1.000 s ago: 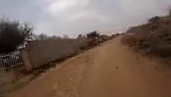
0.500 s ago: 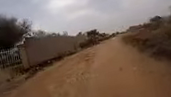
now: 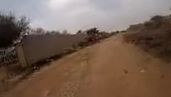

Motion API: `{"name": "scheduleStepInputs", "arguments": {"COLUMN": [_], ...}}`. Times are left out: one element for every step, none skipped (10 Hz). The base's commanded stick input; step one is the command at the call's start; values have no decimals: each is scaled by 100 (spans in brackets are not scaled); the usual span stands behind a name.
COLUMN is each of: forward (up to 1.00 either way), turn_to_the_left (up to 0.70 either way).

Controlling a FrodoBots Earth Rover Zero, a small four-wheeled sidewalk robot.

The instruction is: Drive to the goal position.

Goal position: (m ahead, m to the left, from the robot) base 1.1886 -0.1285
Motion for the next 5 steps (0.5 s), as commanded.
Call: {"name": "scheduleStepInputs", "arguments": {"forward": [50, 50, 50, 50, 50], "turn_to_the_left": [-7, -26, -48, -19, 0]}}
